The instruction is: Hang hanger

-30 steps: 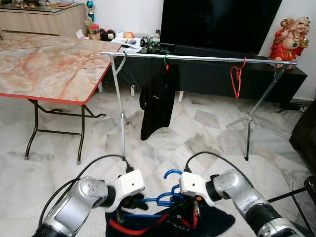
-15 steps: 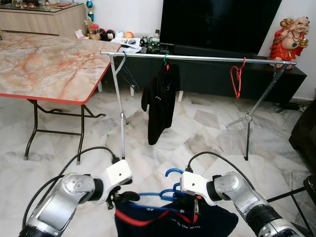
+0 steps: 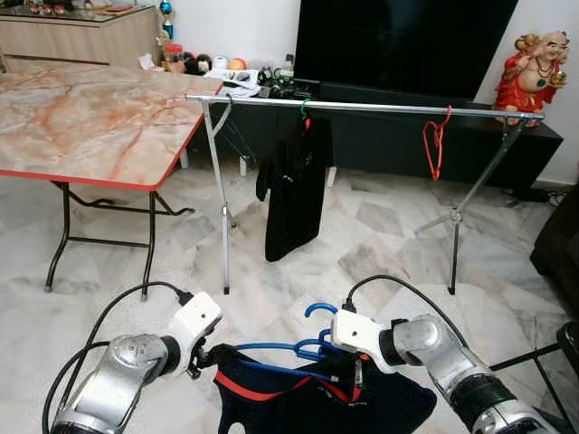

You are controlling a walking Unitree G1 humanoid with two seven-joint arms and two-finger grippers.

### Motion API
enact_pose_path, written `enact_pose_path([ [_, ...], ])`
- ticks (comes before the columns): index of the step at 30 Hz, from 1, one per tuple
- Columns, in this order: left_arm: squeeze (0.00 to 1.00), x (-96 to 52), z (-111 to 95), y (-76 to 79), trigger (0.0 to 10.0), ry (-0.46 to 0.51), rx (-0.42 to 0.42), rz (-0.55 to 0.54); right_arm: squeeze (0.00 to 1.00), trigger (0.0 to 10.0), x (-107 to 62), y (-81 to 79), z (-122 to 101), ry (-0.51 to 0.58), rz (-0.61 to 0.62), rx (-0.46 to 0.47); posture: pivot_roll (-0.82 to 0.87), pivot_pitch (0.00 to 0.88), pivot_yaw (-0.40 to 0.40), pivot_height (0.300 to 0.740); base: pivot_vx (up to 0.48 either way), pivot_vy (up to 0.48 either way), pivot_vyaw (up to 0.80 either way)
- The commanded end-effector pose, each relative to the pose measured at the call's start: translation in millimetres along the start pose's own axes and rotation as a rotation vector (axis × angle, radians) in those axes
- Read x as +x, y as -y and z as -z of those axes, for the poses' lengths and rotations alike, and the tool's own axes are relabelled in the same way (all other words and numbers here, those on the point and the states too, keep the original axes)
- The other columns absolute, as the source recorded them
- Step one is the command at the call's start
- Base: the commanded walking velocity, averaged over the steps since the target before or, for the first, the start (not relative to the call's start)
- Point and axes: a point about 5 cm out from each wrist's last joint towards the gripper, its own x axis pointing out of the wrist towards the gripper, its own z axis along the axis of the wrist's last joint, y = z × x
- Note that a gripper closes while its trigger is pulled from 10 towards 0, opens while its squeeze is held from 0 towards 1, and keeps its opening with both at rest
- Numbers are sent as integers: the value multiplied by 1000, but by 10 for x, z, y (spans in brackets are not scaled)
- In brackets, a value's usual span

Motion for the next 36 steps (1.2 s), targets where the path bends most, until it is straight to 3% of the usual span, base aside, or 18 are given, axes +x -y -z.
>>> enact_pose_path([
  [1, 0, 36, 18, -47, 10000, 0, -131, -46, 0, 0, -41, 87, -140, 41, 28, -40, 206, 0, -101, 740, 0, 0, 0],
  [3, 0, 58, 47, -60, 10000, 1, -198, -59, 0, 0, -32, 75, -143, 43, 21, -44, 206, 0, -100, 740, 0, 0, 0],
  [5, 0, 63, 58, -64, 10000, -1, -215, -59, 0, 0, -30, 72, -143, 43, 19, -45, 206, 0, -100, 740, 0, 0, 0],
  [8, 0, 77, 89, -68, 10000, 3, -321, -53, 0, 0, -24, 62, -145, 44, 11, -48, 206, 0, -98, 740, 0, 0, 0],
  [9, 0, 92, 107, -70, 10000, 3, -391, -58, 0, 0, -21, 62, -148, 45, 12, -48, 206, 0, -97, 740, 0, 0, 0],
  [19, 0, 92, 148, -54, 10000, 8, -496, -44, 0, 0, 2, 40, -143, 38, 1, -56, 211, 0, -98, 740, 0, 0, 0],
  [23, 0, 77, 136, -19, 10000, 15, -486, -6, 0, 0, 10, 35, -135, 33, 1, -56, 213, 0, -97, 740, 0, 0, 0],
  [28, 0, 16, 90, 112, 10000, 27, -383, 121, 0, 0, 14, 33, -126, 25, 0, -55, 215, 0, -98, 740, 0, 0, 0],
  [36, 0, 55, 132, 143, 10000, -9, -383, 116, 0, 0, 11, 40, -138, 27, 2, -62, 212, 0, -98, 740, 0, 0, 0],
])
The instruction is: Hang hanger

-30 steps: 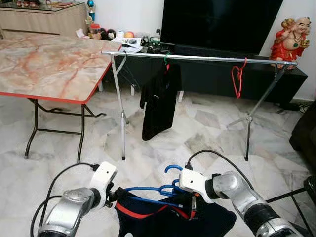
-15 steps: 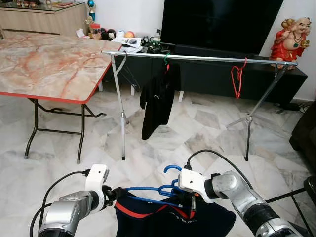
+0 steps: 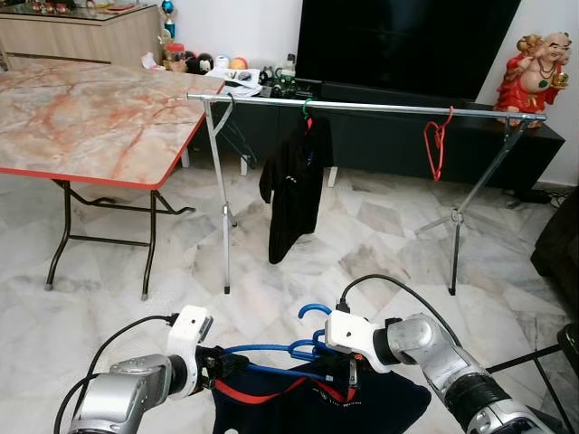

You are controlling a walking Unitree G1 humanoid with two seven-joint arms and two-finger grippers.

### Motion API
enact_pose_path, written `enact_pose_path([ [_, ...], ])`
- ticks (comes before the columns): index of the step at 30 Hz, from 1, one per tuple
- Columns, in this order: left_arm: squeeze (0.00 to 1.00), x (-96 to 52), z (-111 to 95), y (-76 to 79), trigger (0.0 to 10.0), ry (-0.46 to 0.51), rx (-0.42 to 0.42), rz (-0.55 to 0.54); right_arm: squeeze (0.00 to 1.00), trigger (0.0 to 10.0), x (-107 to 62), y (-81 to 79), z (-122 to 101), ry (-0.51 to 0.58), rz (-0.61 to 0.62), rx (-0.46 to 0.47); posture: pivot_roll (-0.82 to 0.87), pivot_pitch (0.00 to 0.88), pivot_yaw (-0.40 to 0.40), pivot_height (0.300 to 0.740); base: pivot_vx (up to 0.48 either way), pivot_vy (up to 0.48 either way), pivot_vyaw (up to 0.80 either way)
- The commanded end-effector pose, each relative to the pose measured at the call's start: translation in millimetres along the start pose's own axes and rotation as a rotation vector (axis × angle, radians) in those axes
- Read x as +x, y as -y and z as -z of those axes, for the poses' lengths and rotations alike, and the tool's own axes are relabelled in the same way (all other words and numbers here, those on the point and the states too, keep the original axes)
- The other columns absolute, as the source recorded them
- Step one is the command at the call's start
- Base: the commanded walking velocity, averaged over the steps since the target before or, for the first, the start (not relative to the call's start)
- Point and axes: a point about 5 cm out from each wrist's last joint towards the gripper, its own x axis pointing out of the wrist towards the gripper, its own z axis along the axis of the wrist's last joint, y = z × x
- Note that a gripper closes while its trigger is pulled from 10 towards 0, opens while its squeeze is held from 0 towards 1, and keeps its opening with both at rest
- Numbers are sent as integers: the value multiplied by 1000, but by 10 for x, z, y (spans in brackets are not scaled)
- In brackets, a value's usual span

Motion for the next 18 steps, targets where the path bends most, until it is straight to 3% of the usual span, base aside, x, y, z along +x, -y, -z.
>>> enact_pose_path([
  [1, 0, 16, 8, 4, 10000, -11, -9, -5, 0, 0, -32, 63, -91, 22, 17, -36, 212, 0, -98, 740, 0, 0, 0],
  [11, 0, -23, 81, -188, 10000, -18, -90, -114, 0, 0, -29, 89, -134, 31, 30, -41, 217, 0, -101, 740, 0, 0, 0],
  [18, 0, -24, 109, -180, 10000, -23, -100, -102, 0, 0, -25, 85, -134, 29, 27, -43, 217, 0, -101, 740, 0, 0, 0],
])
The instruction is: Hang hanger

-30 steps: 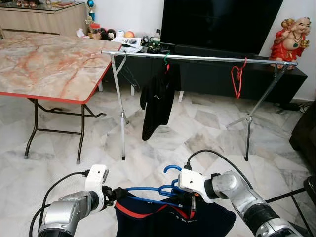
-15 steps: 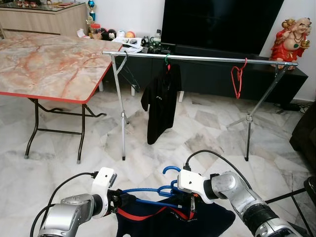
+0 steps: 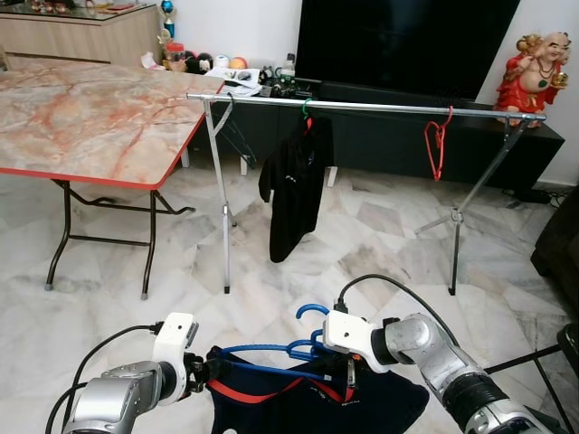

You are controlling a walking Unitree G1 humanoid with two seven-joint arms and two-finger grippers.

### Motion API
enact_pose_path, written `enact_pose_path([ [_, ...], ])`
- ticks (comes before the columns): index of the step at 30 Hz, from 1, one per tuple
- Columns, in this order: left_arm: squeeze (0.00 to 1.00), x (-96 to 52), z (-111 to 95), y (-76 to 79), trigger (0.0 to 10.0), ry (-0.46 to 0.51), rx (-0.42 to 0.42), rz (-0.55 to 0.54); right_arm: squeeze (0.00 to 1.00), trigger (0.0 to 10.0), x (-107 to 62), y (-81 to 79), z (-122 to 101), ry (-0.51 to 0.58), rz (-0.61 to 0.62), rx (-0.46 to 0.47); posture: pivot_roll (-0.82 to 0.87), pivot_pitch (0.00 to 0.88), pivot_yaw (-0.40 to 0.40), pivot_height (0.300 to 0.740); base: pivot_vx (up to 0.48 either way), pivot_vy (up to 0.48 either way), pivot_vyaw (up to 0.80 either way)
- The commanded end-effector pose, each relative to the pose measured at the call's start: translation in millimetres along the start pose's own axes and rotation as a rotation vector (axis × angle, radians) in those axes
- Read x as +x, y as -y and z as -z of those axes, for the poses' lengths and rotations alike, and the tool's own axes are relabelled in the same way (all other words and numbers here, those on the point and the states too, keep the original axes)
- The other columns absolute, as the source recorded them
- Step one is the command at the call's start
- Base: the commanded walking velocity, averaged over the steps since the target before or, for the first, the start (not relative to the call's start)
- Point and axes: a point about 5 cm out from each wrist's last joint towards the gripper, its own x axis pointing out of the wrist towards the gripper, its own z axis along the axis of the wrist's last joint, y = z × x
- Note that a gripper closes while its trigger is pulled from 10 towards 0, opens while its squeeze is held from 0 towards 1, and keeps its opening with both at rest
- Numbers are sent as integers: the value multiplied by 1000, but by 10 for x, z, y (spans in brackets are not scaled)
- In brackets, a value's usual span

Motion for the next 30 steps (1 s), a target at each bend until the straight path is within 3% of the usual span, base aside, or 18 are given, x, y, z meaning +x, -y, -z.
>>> enact_pose_path([
  [1, 0, 10, 4, 15, 9490, -2, -13, 16, 0, 0, -52, 90, -102, 25, 27, -35, 216, 0, -103, 740, 0, 0, 0],
  [2, 0, 17, 2, 31, 9176, -1, -12, 26, 0, 0, -51, 93, -108, 26, 27, -35, 216, 0, -103, 740, 0, 0, 0],
  [3, 0, 28, -1, 55, 4314, 1, -12, 42, 0, 0, -47, 94, -122, 29, 25, -38, 216, 0, -103, 740, 0, 0, 0],
  [7, 0, 41, 12, 78, 0, -4, -9, 58, 0, 0, -28, 85, -149, 35, 16, -46, 216, 0, -104, 740, 0, 0, 0],
  [30, 0, 58, 41, 78, 0, -7, -6, 59, 0, 0, -24, 95, -179, 41, 17, -55, 217, 0, -107, 740, 0, 0, 0],
])
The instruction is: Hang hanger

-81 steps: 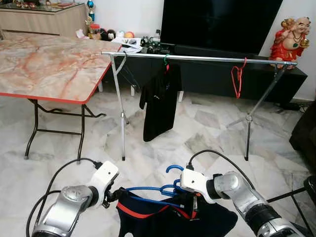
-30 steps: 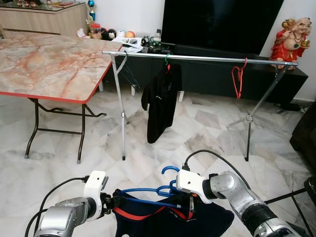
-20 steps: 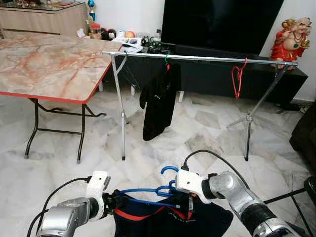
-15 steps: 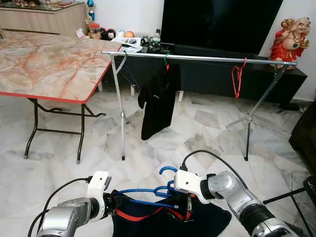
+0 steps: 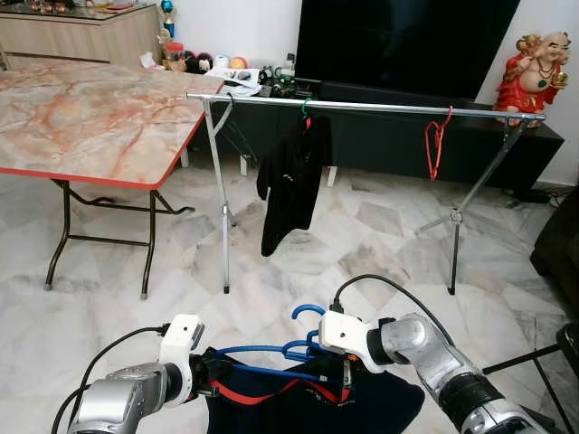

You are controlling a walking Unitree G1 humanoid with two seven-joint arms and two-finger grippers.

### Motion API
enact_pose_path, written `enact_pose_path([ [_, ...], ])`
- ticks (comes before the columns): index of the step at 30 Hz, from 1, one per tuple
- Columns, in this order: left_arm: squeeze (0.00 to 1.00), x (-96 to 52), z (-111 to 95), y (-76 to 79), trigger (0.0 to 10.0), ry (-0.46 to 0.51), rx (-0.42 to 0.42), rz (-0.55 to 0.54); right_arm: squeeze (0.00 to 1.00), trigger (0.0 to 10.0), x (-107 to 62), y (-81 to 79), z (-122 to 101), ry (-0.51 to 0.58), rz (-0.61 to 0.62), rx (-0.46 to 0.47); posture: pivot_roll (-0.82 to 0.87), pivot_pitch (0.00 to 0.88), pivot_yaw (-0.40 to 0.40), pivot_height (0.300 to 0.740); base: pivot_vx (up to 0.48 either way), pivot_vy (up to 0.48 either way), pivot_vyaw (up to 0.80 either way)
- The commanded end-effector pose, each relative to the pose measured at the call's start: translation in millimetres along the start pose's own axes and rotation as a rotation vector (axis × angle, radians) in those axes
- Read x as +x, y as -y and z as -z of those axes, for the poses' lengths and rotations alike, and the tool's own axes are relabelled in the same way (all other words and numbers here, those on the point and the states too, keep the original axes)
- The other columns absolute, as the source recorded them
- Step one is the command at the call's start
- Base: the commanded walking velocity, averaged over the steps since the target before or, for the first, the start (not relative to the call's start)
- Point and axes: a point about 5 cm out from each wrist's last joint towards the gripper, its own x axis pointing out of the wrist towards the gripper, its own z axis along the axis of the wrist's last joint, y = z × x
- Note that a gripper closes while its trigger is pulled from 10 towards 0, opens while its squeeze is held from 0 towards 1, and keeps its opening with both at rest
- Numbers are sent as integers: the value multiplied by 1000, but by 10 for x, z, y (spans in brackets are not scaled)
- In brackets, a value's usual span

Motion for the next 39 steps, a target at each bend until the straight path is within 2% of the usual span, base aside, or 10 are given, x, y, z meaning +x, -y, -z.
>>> enact_pose_path([
  [1, 0, 22, 17, 6, 0, -6, 8, -1, 0, 0, -58, 109, -144, 30, 29, -52, 216, 0, -108, 740, 0, 0, 0],
  [5, 0, 18, 15, -27, 0, 8, 20, -32, 0, 0, -59, 108, -140, 29, 30, -52, 216, 0, -108, 740, 0, 0, 0],
  [17, 0, -79, -252, -218, 0, 215, -30, -169, 0, 0, -109, 76, 58, -85, 33, -77, 212, 0, -113, 740, 0, 0, 0],
  [19, 0, -82, -257, -239, 0, 221, -38, -187, 0, 0, -117, 78, 79, -90, 45, -71, 213, 0, -113, 740, 0, 0, 0],
  [23, 0, -77, -158, -323, 0, 146, 3, -263, 0, 0, -147, 108, 68, -64, 70, -49, 212, 0, -113, 740, 0, 0, 0],
  [26, 0, -53, 44, -418, 0, 18, 54, -340, 0, 0, -238, 171, -4, 13, 75, -19, 206, 0, -111, 740, 0, 0, 0],
  [31, 0, -27, 186, -433, 0, -76, 133, -358, 0, 0, -325, 210, -44, 67, 63, -1, 206, 0, -111, 740, 0, 0, 0],
  [35, 0, 26, 267, -307, 0, -112, 171, -242, 0, 0, -359, 249, -97, 134, 93, 22, 204, 0, -114, 740, 0, 0, 0],
  [38, 0, 30, 187, -186, 0, -53, 201, -144, 0, 0, -317, 321, -249, 282, 202, 78, 201, 0, -115, 740, 0, 0, 0],
  [39, 0, 19, 127, -131, 0, -19, 200, -101, 0, 0, -270, 360, -355, 375, 276, 131, 204, 0, -115, 740, 0, 0, 0],
])
